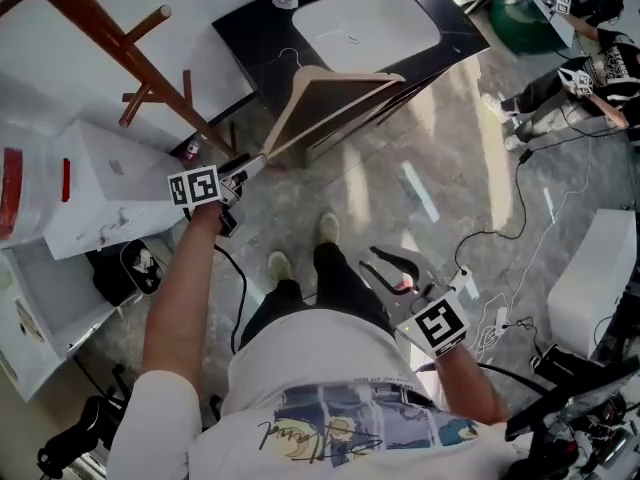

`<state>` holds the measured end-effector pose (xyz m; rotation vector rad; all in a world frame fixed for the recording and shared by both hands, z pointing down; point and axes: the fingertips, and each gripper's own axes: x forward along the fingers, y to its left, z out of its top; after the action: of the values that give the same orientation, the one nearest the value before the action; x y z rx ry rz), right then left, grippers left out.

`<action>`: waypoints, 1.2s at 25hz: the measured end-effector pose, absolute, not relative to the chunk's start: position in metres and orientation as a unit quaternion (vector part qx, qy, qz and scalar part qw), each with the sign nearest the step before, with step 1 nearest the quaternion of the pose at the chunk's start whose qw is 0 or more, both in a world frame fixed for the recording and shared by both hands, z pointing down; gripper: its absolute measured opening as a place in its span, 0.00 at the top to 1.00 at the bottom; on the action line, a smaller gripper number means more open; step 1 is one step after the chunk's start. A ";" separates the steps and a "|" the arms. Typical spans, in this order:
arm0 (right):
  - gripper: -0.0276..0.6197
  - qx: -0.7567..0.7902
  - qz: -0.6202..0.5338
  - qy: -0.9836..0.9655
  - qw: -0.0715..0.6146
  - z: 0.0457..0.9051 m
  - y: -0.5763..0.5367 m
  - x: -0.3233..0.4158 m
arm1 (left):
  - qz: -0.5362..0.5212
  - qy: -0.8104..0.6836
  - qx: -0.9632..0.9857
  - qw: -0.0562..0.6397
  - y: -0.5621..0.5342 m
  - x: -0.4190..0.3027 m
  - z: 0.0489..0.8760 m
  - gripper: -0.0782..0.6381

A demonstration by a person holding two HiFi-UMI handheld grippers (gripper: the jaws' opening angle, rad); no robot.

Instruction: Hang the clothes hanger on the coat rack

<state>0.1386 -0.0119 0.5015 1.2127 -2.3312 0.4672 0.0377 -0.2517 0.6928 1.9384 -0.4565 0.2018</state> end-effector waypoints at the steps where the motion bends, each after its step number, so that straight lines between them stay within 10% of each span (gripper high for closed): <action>1: 0.80 0.441 0.174 -0.848 0.237 0.504 -0.015 0.145 | 0.086 -0.193 0.811 0.546 -0.258 0.041 0.701 0.44; 10: 0.80 0.441 0.212 -0.836 0.249 0.522 -0.032 0.185 | 0.012 -0.139 0.753 0.644 -0.277 0.077 0.734 0.39; 23: 0.80 0.432 0.231 -0.830 0.265 0.536 -0.041 0.204 | -0.100 -0.086 0.724 0.677 -0.277 0.110 0.709 0.82; 30: 0.80 0.426 0.230 -0.833 0.268 0.537 -0.044 0.205 | -0.098 -0.102 0.752 0.643 -0.273 0.111 0.695 0.83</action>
<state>0.2048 -0.0441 0.5366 1.1505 -2.2464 0.6213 0.1109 -0.2730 0.6946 1.7133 -0.2334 -0.2242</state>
